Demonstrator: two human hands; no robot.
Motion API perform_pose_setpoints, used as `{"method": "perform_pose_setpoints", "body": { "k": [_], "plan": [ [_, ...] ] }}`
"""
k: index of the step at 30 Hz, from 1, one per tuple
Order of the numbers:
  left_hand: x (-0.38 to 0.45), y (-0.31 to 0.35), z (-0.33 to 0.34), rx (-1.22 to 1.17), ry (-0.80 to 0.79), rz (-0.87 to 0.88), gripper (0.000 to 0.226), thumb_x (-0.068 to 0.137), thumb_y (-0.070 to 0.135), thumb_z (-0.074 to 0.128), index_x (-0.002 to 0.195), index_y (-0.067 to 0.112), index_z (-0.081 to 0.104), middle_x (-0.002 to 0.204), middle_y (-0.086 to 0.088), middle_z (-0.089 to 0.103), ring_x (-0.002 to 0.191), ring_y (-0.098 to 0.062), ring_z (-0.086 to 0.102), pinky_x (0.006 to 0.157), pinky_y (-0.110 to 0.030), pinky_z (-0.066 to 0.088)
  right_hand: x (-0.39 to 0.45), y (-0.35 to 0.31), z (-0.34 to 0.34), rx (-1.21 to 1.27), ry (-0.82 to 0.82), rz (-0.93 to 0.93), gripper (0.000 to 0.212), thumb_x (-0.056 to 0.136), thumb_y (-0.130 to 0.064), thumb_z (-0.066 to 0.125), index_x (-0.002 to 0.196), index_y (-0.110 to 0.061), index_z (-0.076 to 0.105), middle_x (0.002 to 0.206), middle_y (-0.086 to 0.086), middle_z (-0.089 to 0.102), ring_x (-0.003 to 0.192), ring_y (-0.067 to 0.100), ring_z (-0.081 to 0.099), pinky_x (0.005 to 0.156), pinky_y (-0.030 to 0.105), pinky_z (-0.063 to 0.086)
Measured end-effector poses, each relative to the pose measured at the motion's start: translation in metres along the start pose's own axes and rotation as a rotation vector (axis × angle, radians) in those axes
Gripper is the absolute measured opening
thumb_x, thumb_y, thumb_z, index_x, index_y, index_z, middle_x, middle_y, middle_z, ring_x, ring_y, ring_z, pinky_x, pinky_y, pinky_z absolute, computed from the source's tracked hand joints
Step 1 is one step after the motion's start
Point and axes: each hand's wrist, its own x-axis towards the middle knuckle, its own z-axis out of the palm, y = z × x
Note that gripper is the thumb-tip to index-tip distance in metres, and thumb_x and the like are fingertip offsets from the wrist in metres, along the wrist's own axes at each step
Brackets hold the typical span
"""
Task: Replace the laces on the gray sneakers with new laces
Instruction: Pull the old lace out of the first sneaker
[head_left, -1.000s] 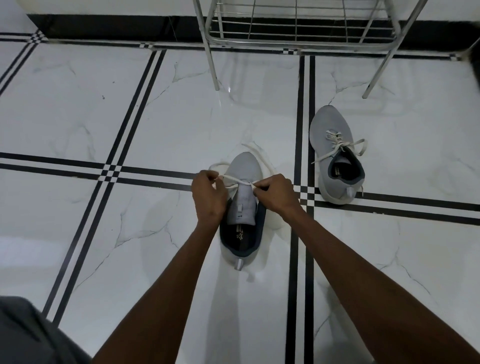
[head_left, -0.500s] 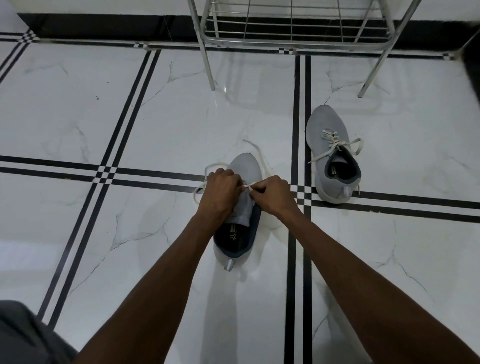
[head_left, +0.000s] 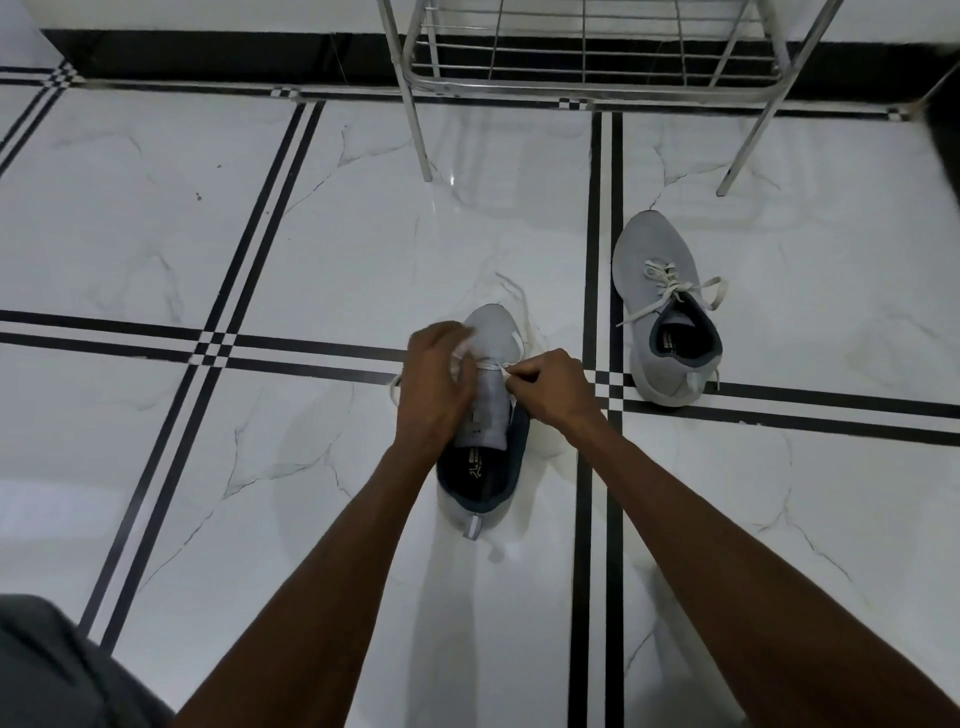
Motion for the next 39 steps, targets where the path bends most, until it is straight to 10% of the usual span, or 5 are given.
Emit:
{"method": "perform_pose_setpoints", "body": {
  "k": [7,13,20,27,39],
  "plan": [
    [0.005,0.003,0.012,0.173,-0.208,-0.03,0.021,0.094,0.017,0.063,0.084,0.005,0.077,0.085,-0.011,0.072,0.076,-0.022,0.061,0.071,-0.034,0.046,-0.003,0.002,-0.001,0.09,0.032,0.034,0.014,0.086,-0.016,0.07,0.091,-0.013,0.082,0.078,0.005,0.077,0.061,0.013,0.066,0.065,0.028,0.056],
    [0.002,-0.021,-0.01,-0.033,0.291,-0.515,0.016,0.093,0.011,0.059,0.092,0.005,0.074,0.092,-0.006,0.074,0.086,-0.021,0.067,0.071,-0.02,0.038,-0.004,0.004,-0.006,0.157,0.059,0.131,0.015,0.084,-0.013,0.067,0.079,-0.008,0.081,0.065,0.006,0.073,0.053,0.013,0.062,0.059,0.033,0.056],
    [0.002,0.003,0.005,0.004,-0.078,-0.006,0.013,0.086,0.014,0.073,0.1,0.013,0.073,0.104,-0.002,0.068,0.102,-0.019,0.059,0.084,-0.026,0.044,-0.005,-0.001,-0.002,0.103,0.039,0.074,0.014,0.087,-0.018,0.07,0.09,-0.013,0.082,0.073,0.005,0.076,0.059,0.013,0.064,0.062,0.027,0.053],
    [0.007,0.003,0.014,0.217,-0.212,-0.04,0.012,0.09,0.005,0.058,0.087,-0.002,0.068,0.09,-0.018,0.065,0.085,-0.032,0.06,0.072,-0.042,0.046,-0.007,0.001,-0.001,0.088,0.027,0.09,0.017,0.086,-0.016,0.067,0.08,-0.009,0.081,0.07,0.009,0.074,0.065,0.026,0.07,0.064,0.041,0.061],
    [0.012,-0.006,0.015,0.122,-0.272,-0.096,0.01,0.09,0.018,0.072,0.088,0.009,0.068,0.092,-0.004,0.063,0.082,-0.019,0.059,0.069,-0.03,0.043,-0.007,-0.003,0.0,0.056,0.023,0.042,0.017,0.087,-0.016,0.067,0.086,-0.008,0.082,0.071,0.009,0.075,0.063,0.025,0.069,0.063,0.04,0.06]
  ]
}}
